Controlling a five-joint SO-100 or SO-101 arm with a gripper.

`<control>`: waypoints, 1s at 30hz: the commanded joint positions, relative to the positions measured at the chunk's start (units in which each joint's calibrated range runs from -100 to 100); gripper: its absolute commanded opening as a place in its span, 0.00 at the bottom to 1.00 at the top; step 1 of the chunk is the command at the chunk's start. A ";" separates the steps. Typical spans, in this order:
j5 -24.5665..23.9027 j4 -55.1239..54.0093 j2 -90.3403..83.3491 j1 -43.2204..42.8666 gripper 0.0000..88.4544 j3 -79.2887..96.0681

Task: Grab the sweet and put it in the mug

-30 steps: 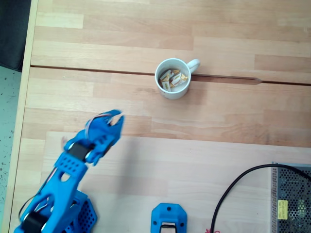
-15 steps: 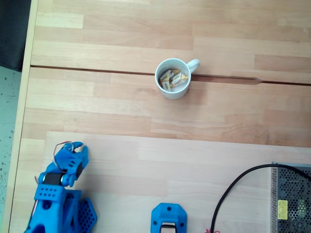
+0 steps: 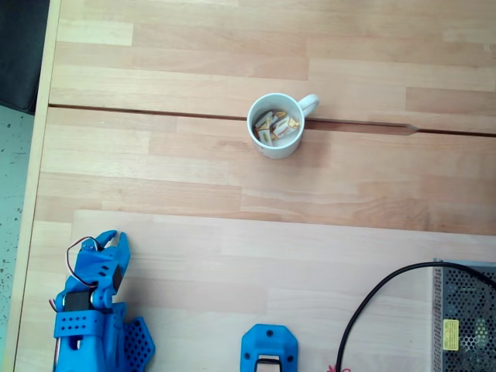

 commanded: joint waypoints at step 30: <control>7.03 0.45 -0.39 -0.60 0.04 1.70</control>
